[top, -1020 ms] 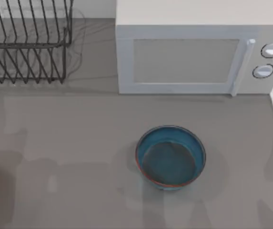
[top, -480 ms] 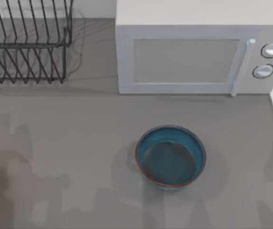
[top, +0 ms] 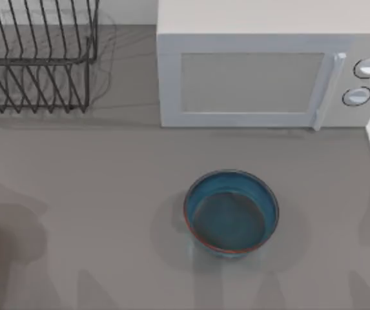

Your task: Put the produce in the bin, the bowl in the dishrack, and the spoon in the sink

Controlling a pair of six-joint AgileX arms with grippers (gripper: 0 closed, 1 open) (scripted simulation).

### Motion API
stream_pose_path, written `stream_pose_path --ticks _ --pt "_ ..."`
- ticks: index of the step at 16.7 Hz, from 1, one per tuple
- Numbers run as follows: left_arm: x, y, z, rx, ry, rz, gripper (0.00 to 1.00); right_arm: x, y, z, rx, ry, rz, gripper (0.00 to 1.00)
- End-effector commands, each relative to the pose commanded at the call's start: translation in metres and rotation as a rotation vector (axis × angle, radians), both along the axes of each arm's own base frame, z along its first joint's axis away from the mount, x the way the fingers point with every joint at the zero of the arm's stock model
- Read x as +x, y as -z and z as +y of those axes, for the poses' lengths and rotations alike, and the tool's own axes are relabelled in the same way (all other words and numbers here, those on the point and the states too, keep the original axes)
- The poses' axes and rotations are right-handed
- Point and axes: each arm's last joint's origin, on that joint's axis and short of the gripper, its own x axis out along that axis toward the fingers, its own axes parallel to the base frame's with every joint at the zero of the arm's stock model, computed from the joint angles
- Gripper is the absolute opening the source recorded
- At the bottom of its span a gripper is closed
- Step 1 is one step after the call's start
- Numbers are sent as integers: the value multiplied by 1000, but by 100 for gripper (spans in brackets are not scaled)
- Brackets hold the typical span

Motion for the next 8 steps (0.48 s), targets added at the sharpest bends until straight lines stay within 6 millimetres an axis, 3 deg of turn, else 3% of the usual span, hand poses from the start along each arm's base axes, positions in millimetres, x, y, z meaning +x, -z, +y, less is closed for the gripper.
stream_pose_path --ticks 4,8 --pt "-16 17 -5 -283 -81 -342 100 0 0 0 0 0 0 100" --pt "-20 26 -8 -440 -76 -525 100 0 0 0 0 0 0 100"
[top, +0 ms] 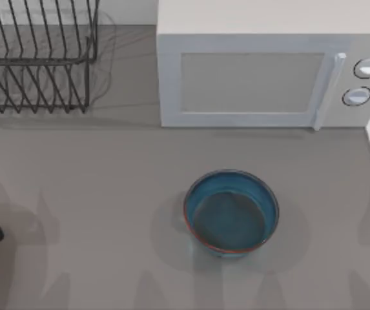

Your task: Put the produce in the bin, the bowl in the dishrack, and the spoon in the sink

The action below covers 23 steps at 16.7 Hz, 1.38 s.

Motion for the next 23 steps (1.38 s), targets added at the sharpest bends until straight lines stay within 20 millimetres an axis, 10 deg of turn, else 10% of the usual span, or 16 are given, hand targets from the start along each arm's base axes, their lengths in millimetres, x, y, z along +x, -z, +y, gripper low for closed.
stream_pose_path --ticks 8,14,19,23 --pt "0 -5 -1 -23 15 6 100 0 0 0 0 0 0 100" --pt "10 -70 -18 -137 142 238 100 0 0 0 0 0 0 100" --pt "65 -158 -57 -231 236 593 100 0 0 0 0 0 0 100" --pt "140 -196 -129 -244 249 934 100 0 0 0 0 0 0 100"
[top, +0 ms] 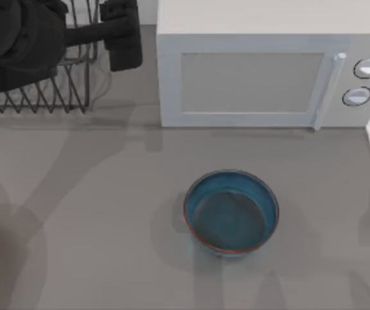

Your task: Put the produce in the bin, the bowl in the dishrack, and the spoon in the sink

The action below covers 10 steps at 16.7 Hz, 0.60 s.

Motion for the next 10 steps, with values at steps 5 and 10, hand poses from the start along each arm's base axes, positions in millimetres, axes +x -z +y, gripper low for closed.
stream_pose_path --ticks 5,10 --pt "68 28 -124 116 28 357 100 0 0 0 0 0 0 100" --pt "67 81 -218 235 22 533 100 0 0 0 0 0 0 100"
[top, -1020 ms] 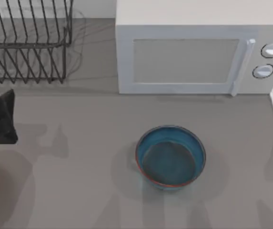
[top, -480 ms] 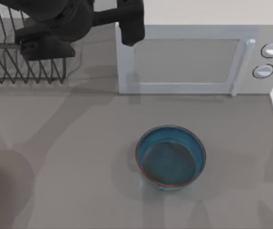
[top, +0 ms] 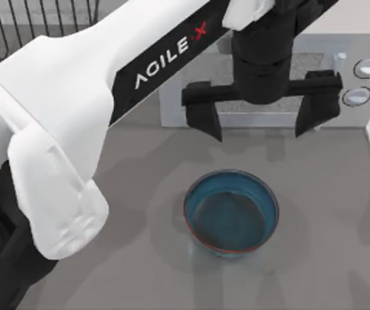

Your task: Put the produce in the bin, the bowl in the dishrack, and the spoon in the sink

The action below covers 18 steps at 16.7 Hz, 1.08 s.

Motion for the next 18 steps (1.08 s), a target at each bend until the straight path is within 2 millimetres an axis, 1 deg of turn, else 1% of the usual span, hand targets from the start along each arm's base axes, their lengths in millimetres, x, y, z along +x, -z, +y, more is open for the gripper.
stream_pose_path --ticks 3,6,8,14,16,18 --pt "-13 27 -31 57 0 44 100 0 0 0 0 0 0 100" --pt "-24 45 -47 96 0 64 100 0 0 0 0 0 0 100" --pt "-26 50 -51 106 0 68 100 0 0 0 0 0 0 100" --pt "-24 51 -50 106 -3 70 100 0 0 0 0 0 0 100" --pt "-23 56 -52 106 -1 69 100 0 0 0 0 0 0 100" --pt "-21 66 -55 105 0 68 100 0 0 0 0 0 0 100"
